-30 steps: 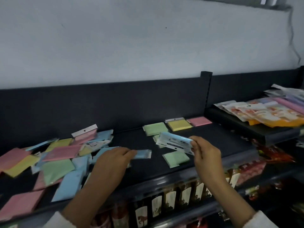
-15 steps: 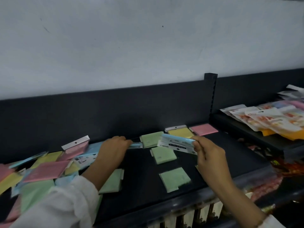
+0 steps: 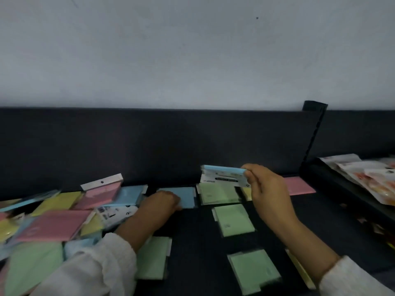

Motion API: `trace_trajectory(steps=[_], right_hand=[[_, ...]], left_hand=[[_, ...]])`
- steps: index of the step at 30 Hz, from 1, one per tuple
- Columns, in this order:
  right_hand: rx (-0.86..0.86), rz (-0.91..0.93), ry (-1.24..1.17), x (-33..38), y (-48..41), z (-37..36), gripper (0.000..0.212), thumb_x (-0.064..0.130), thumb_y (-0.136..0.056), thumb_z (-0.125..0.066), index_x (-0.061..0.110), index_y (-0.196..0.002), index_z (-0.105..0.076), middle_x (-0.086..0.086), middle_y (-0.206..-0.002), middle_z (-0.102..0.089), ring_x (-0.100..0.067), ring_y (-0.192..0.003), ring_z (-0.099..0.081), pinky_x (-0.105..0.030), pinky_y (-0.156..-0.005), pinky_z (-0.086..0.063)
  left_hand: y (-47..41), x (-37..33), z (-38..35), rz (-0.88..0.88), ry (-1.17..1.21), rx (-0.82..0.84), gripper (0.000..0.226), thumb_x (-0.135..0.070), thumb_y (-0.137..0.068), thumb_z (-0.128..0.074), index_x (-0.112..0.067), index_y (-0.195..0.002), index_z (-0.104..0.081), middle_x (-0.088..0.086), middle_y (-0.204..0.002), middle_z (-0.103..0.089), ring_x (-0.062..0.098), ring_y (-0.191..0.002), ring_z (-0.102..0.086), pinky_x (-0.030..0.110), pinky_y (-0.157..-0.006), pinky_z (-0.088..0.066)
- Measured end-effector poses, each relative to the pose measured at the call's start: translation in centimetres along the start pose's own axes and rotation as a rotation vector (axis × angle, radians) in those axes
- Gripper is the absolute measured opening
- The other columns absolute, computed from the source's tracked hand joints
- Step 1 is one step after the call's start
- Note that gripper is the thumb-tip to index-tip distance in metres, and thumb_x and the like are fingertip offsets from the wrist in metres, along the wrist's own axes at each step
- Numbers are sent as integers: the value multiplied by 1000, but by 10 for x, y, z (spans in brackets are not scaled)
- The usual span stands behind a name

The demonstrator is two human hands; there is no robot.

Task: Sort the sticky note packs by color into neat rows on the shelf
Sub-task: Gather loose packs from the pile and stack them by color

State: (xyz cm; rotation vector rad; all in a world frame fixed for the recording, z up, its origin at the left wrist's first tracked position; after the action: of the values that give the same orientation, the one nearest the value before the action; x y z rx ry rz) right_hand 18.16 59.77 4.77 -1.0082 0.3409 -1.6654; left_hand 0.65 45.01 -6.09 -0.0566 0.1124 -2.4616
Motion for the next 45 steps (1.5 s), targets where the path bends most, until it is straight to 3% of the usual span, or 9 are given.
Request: trace_trajectory(steps=[4,6,13,18,23,30,35,42,45], right_hand=[[66,63,-42,18,-18,-38,18,5,-92,-52,5,-101,-68,-5,-90,-68,-9,-75,-54,7,-71,-31],[111,73,-44,22,-24,-58,19,6,-93,-51,6,-101,-68,-5,-90,-68,-8,-74,-53,7,-68,-31],[183,78,-124,36,-46,-113,21,8,-94,-50,6,-101,-69,1,-86,-64,-3,-68,-50,3,-65,-33],[298,100,-102,35,-37,-154,21,4,-92,-53,6,-104,-70,-11,-101,-71,-23,-90,-65,-22,-82,-46],[638,152,173,9,-1,-191,25,3,-86,-50,8,-104,-67,-9,-112,-67,-27,-106,-60,-37,-93,-46],[729,190,307,-1,5,-206,30,1,-82,-50,10,-106,-65,-6,-117,-63,-24,-109,-57,-34,-93,-46],[728,178,315,3,5,-199,17,17,-87,-52,10,-96,-64,-9,-109,-62,-27,-101,-58,-35,-87,-49],[718,165,376,12,7,-187,18,15,-88,-48,8,-93,-64,-12,-106,-63,-30,-97,-60,-34,-83,-47],[713,141,411,18,9,-181,20,16,-90,-48,8,-98,-64,-12,-108,-63,-30,-100,-60,-34,-83,-46]], left_hand=[[12,23,26,80,141,-112,27,-26,-95,-46,-15,-117,-57,3,-137,-49,18,-120,-50,23,-95,-38],[22,43,50,170,176,-225,20,-24,-91,-51,-14,-102,-65,5,-132,-55,21,-116,-53,31,-95,-42],[60,88,90,224,168,-318,28,-30,-88,-57,-7,-101,-67,7,-109,-66,22,-99,-60,37,-85,-47],[74,108,82,247,172,-315,30,-33,-90,-56,-18,-115,-64,-2,-120,-63,18,-109,-57,28,-87,-45],[80,118,71,325,239,-337,28,-33,-89,-57,-21,-113,-65,-4,-120,-63,16,-109,-58,33,-88,-48],[80,108,63,335,213,-294,31,-38,-90,-54,-26,-116,-63,-9,-126,-59,13,-115,-55,34,-93,-46],[96,104,68,357,208,-303,28,-37,-88,-56,-27,-113,-65,-8,-120,-63,16,-110,-58,33,-88,-48],[133,102,74,378,228,-312,19,-31,-85,-60,-19,-94,-72,-1,-100,-71,19,-95,-64,34,-80,-51],[151,102,75,399,239,-334,19,-31,-85,-61,-22,-98,-72,-3,-105,-69,18,-97,-63,33,-82,-51]])
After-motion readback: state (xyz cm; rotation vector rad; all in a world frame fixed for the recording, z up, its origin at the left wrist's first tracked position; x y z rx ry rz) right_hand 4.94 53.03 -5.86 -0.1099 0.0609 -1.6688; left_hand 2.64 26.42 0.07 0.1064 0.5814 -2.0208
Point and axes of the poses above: each hand's wrist, its own y-axis away from the middle knuckle, its own z-axis out of the back of the hand, x = y × z, the point moved 6 cm from there along -y, towards the middle knuckle
